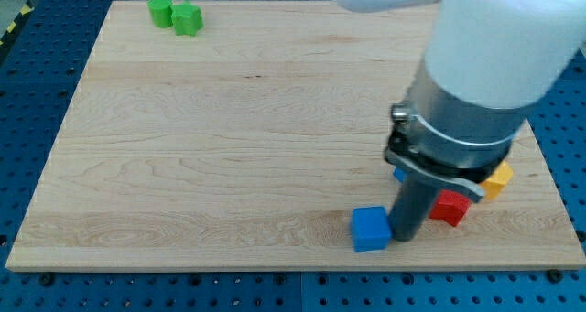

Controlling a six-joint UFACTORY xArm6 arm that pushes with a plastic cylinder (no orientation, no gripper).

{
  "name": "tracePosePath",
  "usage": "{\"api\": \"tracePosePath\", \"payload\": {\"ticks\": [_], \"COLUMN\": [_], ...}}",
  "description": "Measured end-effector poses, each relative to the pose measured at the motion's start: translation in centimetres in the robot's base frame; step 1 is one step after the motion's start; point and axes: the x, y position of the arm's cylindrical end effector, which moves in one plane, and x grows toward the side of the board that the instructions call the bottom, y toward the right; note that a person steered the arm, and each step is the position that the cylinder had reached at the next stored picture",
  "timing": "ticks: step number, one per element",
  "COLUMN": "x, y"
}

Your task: Move the red star above the blue cube

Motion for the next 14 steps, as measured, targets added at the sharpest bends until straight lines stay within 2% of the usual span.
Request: {"api": "tracePosePath", "payload": {"ticks": [1, 2, 4, 5, 6, 8, 12, 14], "x": [0.0, 0.0, 1.9, 1.1, -1.9, -3.0, -3.1, -3.7], "y": [-2.2, -0.6, 8.8, 9.9, 9.9, 10.0, 4.3, -1.3]}}
